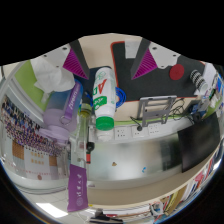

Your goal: Pour water

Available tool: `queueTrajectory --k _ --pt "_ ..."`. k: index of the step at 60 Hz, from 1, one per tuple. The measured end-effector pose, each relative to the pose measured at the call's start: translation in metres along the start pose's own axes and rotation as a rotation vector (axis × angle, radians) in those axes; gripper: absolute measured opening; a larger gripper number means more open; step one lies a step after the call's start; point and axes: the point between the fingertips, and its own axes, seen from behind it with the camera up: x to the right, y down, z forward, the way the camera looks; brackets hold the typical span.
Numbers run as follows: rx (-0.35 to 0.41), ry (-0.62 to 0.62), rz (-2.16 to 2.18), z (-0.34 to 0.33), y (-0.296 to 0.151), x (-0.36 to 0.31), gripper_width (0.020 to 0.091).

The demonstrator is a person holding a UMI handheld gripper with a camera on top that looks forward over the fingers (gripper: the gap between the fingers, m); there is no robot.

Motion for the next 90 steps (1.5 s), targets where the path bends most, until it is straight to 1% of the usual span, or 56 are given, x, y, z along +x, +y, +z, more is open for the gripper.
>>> queueTrajectory --k 4,12,16,18,20,25,27,29,35,42,44,46,57,62,67,72,77,80,85,90 --pt "0.078 0.017 -0.035 0.014 -0.017 0.009 0.0857" --pt "0.171 0.007 -0.055 0.041 -0.037 0.013 0.0865" --pt "0.207 0.008 -0.081 0.054 -0.042 0.014 0.0861" --pt "0.217 0.008 -0.100 0.060 -0.043 0.013 0.0846" --pt "0.231 0.007 -0.119 0.066 -0.044 0.013 0.0802" --pt "0.273 0.011 -0.145 0.079 -0.047 0.013 0.0624" --pt "0.292 0.009 -0.151 0.082 -0.049 0.012 0.0537" --pt "0.313 -0.001 -0.151 0.084 -0.052 0.010 0.0530" --pt "0.336 -0.008 -0.123 0.087 -0.056 0.011 0.0444" --pt "0.355 -0.007 -0.156 0.088 -0.056 0.007 0.0369" --pt "0.357 -0.008 -0.170 0.089 -0.057 0.006 0.0370" --pt "0.352 -0.009 -0.183 0.089 -0.057 0.004 0.0353" --pt "0.305 0.003 -0.262 0.083 -0.065 -0.012 0.0354" --pt "0.285 -0.020 -0.343 0.071 -0.075 -0.046 0.0352" --pt "0.275 -0.029 -0.486 0.058 -0.088 -0.087 0.0353" --pt "0.248 -0.041 -0.649 0.048 -0.094 -0.129 0.0355" --pt "0.241 -0.057 -0.831 0.034 -0.096 -0.175 0.0356" --pt "0.256 -0.068 -0.944 0.028 -0.099 -0.203 0.0355" --pt "0.253 -0.070 -1.166 0.023 -0.091 -0.245 0.0355" --pt "0.238 -0.062 -1.381 0.025 -0.083 -0.274 0.0355"
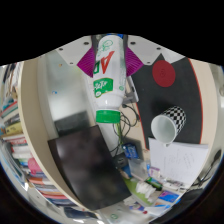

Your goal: Pour water

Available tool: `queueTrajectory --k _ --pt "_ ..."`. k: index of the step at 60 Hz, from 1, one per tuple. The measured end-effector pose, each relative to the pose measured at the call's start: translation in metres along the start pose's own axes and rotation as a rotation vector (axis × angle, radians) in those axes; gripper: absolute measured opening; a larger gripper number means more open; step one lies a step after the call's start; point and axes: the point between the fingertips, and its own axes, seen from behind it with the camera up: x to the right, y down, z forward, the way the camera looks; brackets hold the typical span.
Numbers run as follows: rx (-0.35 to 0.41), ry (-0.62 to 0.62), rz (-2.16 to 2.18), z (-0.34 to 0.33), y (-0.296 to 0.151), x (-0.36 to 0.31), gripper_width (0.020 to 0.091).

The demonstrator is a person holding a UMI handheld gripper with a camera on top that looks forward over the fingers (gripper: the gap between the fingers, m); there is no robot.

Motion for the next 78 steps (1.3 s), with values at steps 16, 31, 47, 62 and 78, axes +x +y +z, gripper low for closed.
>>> queueTrajectory --k 16,31,47,62,78 --pt "-0.059 -0.009 -0.543 0.016 -0.041 -0.024 0.0354" --pt "-0.083 -0.010 -0.806 0.029 -0.057 -0.030 0.0354" --pt "-0.099 -0.014 -0.880 0.035 -0.068 -0.043 0.0354" --pt "-0.052 -0.070 -0.307 0.004 -0.075 -0.025 0.0356" --pt "0.054 -0.112 0.579 -0.038 -0.061 -0.008 0.0370"
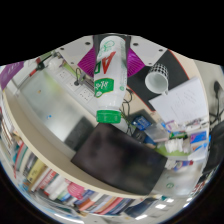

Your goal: Pour water

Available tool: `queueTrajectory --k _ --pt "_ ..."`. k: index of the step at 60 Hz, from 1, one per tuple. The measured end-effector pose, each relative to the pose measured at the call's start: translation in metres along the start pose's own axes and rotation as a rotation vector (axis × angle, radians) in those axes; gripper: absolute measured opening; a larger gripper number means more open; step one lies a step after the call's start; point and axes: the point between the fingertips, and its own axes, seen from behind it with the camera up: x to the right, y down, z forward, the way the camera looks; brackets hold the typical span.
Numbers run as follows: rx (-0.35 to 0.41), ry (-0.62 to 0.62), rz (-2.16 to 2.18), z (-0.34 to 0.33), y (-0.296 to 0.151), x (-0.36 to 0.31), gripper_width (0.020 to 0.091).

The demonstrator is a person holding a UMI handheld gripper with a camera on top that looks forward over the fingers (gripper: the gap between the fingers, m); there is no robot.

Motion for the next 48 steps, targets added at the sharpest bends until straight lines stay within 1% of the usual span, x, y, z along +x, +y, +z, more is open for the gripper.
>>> queueTrajectory --k 8,10,11,17,28,30,32,33,34,39,44,48 --pt "0.100 -0.010 0.362 0.013 0.012 0.005 0.0371" --pt "0.117 0.011 0.423 0.014 0.014 -0.004 0.0370" --pt "0.126 0.000 0.446 0.018 0.017 -0.002 0.0370" --pt "0.152 -0.003 0.544 0.037 0.035 0.000 0.0370" --pt "0.166 -0.004 0.630 0.068 0.072 -0.014 0.0368" --pt "0.158 -0.007 0.633 0.071 0.081 -0.019 0.0379" --pt "0.210 0.008 0.635 0.070 0.077 -0.015 0.0373" --pt "0.211 0.013 0.633 0.071 0.080 -0.016 0.0374" --pt "0.229 0.017 0.633 0.070 0.078 -0.016 0.0373" --pt "0.247 0.031 0.632 0.067 0.079 -0.018 0.0376" --pt "0.249 0.038 0.607 0.063 0.079 -0.016 0.0457" --pt "0.216 0.041 0.586 0.062 0.081 -0.019 0.0517"
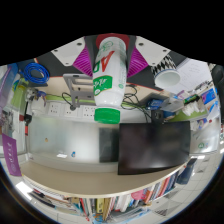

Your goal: Pour water

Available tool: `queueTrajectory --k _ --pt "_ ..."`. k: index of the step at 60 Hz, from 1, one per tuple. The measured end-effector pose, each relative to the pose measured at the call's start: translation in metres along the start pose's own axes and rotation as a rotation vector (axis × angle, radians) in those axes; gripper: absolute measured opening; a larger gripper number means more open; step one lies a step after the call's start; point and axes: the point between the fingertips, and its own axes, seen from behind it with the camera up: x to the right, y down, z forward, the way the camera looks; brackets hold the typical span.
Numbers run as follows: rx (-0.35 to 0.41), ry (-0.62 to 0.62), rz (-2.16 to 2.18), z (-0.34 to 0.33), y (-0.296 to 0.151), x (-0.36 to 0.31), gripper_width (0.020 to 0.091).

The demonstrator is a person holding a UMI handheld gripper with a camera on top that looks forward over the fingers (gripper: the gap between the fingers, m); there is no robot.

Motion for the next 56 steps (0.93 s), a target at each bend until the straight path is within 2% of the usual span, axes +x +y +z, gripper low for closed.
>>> queueTrajectory --k 2,6,8,17,23,28,38,56 --pt "-0.037 0.008 -0.005 0.000 0.007 0.000 0.0565" --pt "-0.112 0.047 -0.003 -0.010 0.015 0.006 0.0775" --pt "-0.130 0.072 0.005 -0.018 0.016 0.009 0.0837" --pt "-0.284 0.156 0.067 -0.070 0.026 0.006 0.0819" --pt "-0.345 0.184 0.106 -0.101 0.017 -0.001 0.0817" --pt "-0.350 0.214 0.114 -0.124 -0.004 -0.004 0.0822" --pt "-0.311 0.253 0.095 -0.156 -0.041 -0.007 0.0821" --pt "-0.293 0.294 0.118 -0.185 -0.066 -0.008 0.0814"
